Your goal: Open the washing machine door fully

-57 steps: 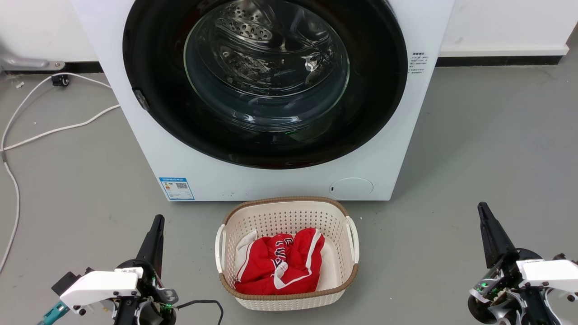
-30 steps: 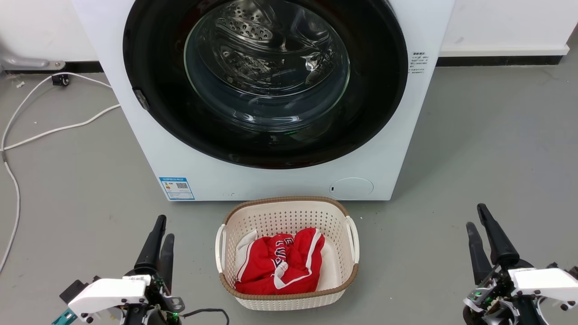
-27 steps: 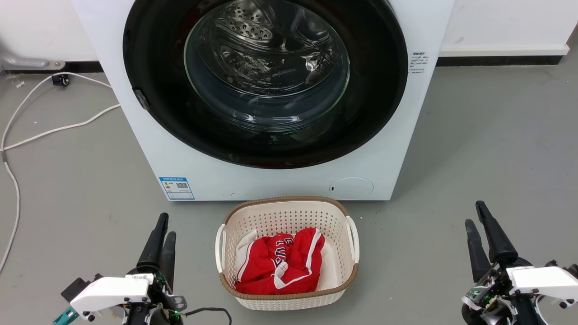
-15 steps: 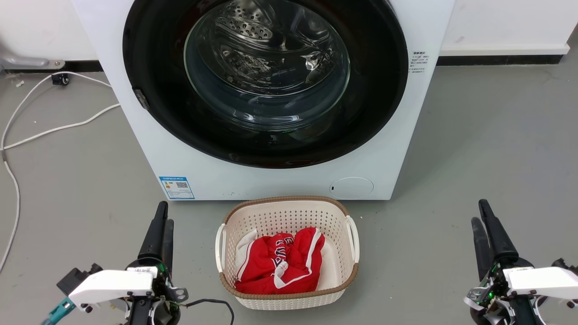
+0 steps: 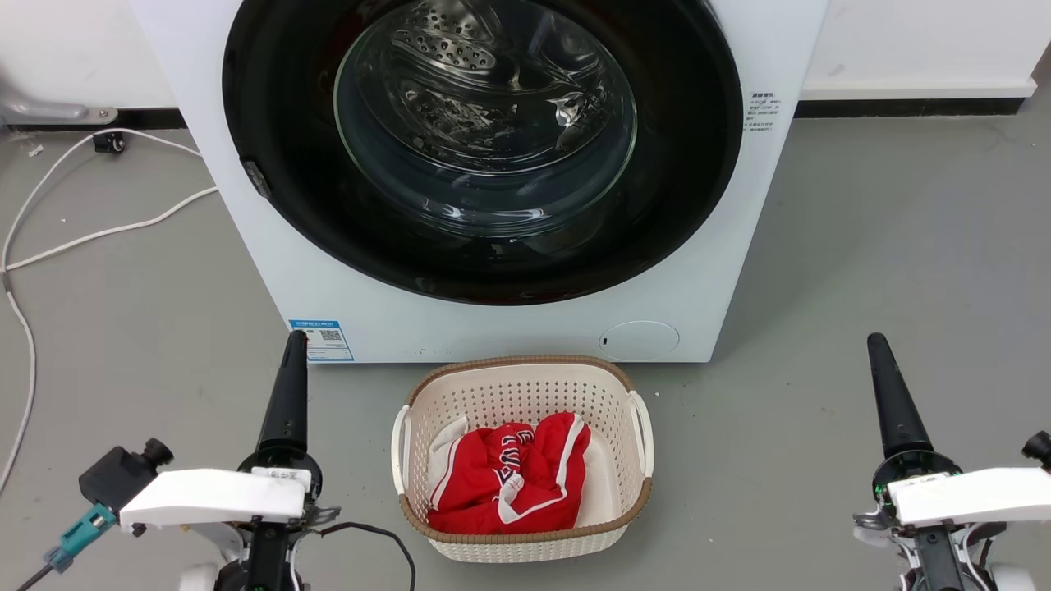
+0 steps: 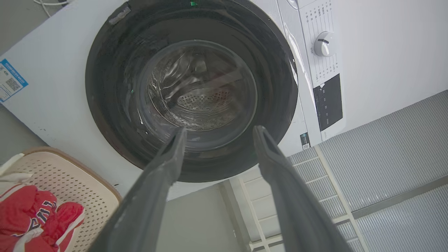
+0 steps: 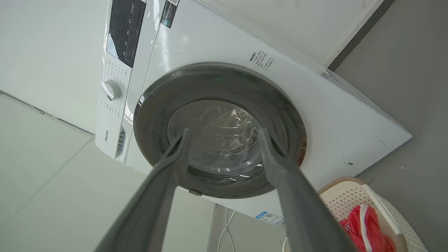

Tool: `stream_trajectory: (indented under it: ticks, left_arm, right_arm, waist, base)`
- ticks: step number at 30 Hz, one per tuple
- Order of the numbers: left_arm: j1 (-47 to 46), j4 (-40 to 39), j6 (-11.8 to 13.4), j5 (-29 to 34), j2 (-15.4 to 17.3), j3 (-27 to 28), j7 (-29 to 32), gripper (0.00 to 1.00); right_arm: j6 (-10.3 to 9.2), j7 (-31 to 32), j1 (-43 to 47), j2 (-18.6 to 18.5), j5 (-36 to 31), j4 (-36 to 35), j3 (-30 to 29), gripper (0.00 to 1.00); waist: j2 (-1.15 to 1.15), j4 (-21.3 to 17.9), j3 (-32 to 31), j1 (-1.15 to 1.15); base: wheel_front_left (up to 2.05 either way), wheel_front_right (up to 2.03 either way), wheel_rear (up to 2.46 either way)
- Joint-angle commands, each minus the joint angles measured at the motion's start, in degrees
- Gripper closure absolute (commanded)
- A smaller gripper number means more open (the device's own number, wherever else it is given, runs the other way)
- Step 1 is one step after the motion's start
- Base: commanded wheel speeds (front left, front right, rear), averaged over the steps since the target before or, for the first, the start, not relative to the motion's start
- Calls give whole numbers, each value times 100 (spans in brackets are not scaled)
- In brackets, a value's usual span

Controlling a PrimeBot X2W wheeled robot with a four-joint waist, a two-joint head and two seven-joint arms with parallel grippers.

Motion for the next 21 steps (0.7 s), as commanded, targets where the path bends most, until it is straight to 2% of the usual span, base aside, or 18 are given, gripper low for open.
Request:
stream_trajectory:
  ticks: [1,12,21]
  left_arm:
    - [-130,-159,-12,223,33,5,-46,0]
    - [-16,-392,-14,1779,20,-72,-256,0]
    - [76,-412,-16,2887,63,-152,-410,0]
  right_arm:
    - [1,-46,-28,-3,-245,-157,32,0]
    - [2,-257,117,7,-2016,-439,144,0]
    - [1,-412,211,14,-3096,-378,185,0]
  waist:
    - [0,0,1,0]
    - [0,21,-1,0]
    - [0,32,0,0]
  base:
    - [0,0,0]
    - [0,0,0]
    - [0,0,0]
